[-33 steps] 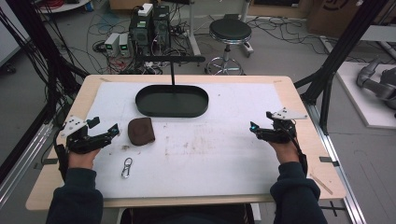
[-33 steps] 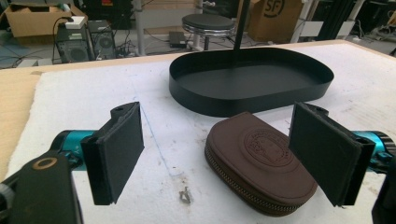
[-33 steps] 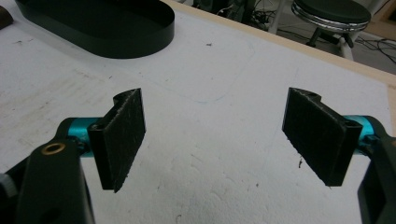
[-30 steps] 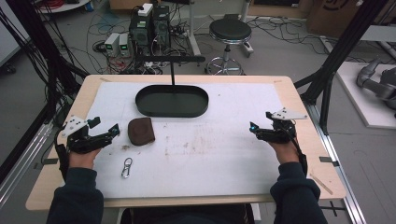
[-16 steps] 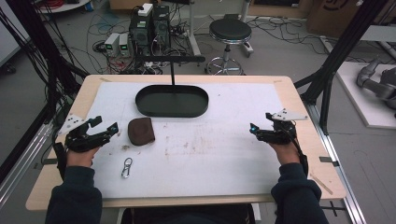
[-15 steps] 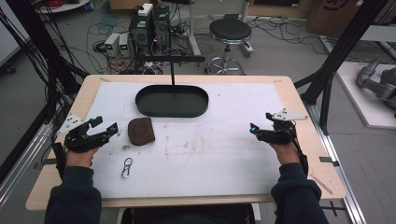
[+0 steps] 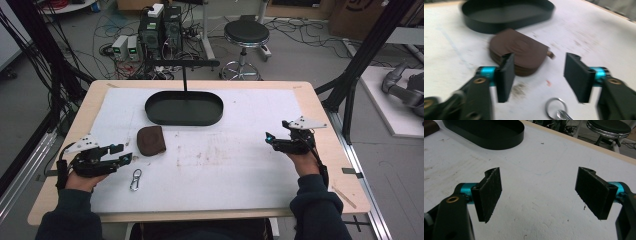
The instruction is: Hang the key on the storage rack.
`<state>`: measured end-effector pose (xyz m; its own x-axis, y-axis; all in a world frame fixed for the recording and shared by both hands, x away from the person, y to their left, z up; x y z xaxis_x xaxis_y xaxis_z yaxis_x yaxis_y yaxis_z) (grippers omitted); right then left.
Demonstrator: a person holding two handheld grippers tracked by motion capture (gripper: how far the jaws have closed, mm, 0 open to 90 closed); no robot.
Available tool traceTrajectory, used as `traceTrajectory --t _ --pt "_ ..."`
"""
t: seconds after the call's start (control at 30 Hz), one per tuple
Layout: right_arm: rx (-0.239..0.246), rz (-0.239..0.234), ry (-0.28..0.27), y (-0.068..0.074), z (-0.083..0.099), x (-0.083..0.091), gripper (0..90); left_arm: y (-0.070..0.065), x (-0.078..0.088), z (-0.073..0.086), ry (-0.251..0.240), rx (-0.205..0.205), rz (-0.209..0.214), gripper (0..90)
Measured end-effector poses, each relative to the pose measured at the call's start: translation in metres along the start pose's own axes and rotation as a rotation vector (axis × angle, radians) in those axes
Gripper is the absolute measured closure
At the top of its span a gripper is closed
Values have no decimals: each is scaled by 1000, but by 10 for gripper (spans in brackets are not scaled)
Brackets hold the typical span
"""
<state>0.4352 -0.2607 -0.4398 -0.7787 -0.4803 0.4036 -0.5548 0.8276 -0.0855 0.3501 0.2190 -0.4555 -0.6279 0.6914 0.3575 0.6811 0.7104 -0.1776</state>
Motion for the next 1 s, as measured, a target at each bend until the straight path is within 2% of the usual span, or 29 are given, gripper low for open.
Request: traceTrajectory --t 0.07,0.1,0.13,0.17,0.3,0.4,0.47,0.57,0.63,0.77,0.83,0.87,0.9,1.0 --pt "3 3 3 1 0 1 218 -8 -2 7 31 -5 43 532" --pt "13 3 2 4 -1 1 218 -12 -3 14 65 -5 53 563" --pt "13 3 2 4 -1 1 218 -12 -3 14 65 -5 53 567" --pt "17 1 2 5 -1 2 218 -15 -5 20 93 -4 51 567" --pt "40 0 3 12 -5 2 219 -22 -12 38 208 -4 6 569" --pt "41 -1 3 14 -5 2 219 -25 -17 46 266 -19 -62 549" --pt "48 -1 7 14 -5 1 219 -29 -19 49 295 -43 -83 544" --pt "43 1 11 13 -4 1 219 -31 -23 54 336 -57 -97 571" --pt "44 1 11 13 -4 0 219 -30 -23 55 341 -63 -95 659" --pt "39 -2 15 13 -3 -1 219 -25 -21 54 330 -21 -87 729" --pt "44 0 15 12 -3 0 219 -24 -20 53 333 -20 -86 738" --pt "43 0 15 12 -3 0 219 -23 -21 53 328 -16 -88 748" --pt "43 2 14 12 -3 0 219 -23 -20 51 315 -4 -77 805" --pt "43 2 14 12 -3 1 219 -19 -19 46 281 20 -66 820"
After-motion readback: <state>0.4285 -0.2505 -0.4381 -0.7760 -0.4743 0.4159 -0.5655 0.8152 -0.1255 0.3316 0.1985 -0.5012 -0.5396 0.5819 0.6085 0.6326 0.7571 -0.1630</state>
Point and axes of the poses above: each handheld gripper's, and its own axes: x roughly backward along the jaws, z roughly out of its underside, y roughly to its left, the point moved 10 cm from there along -x, roughly forward along the jaws, and after that the axes turned 6 degrees about -y, right-handed, at the moved point
